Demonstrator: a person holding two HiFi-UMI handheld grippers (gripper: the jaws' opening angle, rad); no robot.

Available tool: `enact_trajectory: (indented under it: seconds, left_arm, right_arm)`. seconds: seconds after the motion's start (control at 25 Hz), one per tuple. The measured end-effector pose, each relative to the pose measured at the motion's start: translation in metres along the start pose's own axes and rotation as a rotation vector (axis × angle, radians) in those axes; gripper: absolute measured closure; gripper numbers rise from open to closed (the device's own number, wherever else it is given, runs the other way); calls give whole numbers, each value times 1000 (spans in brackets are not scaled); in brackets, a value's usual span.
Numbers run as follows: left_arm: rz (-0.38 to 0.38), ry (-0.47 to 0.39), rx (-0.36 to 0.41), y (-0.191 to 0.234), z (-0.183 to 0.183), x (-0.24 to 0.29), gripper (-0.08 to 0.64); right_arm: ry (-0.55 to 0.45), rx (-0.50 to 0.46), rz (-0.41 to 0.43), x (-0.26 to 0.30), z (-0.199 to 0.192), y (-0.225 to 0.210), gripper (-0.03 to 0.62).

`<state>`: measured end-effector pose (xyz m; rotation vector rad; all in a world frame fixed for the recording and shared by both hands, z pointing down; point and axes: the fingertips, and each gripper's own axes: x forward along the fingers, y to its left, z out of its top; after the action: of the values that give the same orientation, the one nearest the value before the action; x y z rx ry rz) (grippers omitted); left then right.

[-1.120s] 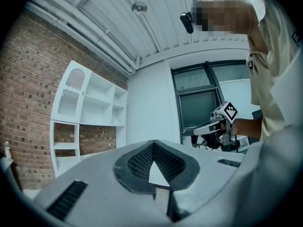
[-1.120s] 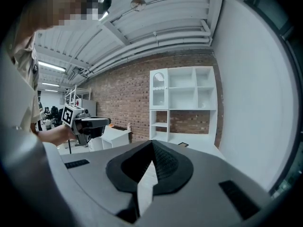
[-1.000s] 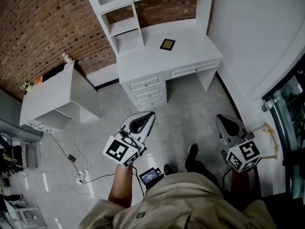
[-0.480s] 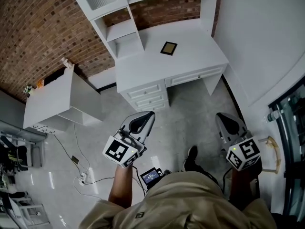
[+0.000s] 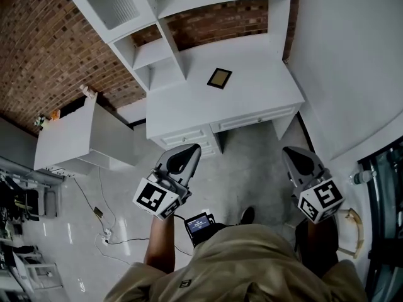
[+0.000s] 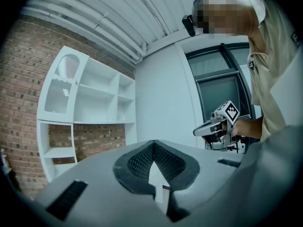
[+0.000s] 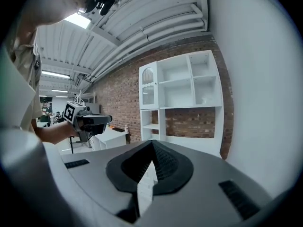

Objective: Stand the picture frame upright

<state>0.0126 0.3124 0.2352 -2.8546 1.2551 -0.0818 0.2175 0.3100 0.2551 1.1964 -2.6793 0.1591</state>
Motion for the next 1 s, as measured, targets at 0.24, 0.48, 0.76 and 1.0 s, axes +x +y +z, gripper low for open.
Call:
enact_trajectory:
  seconds: [0.24, 0.48, 0.76, 1.0]
  left_arm:
    - [8, 42, 7, 14, -3, 49, 555]
    - [-9, 58, -5, 39, -17, 93, 555]
    - [-45, 38, -21, 97, -28, 145, 555]
    - [-64, 31, -36, 165, -38, 177, 555]
  right_arm:
    - [4, 33, 17, 20, -5, -51, 589]
    - [20, 54, 11, 50, -14, -86, 589]
    - [43, 57, -31, 104, -9, -123, 589]
    - [50, 56, -43, 178, 4, -143, 589]
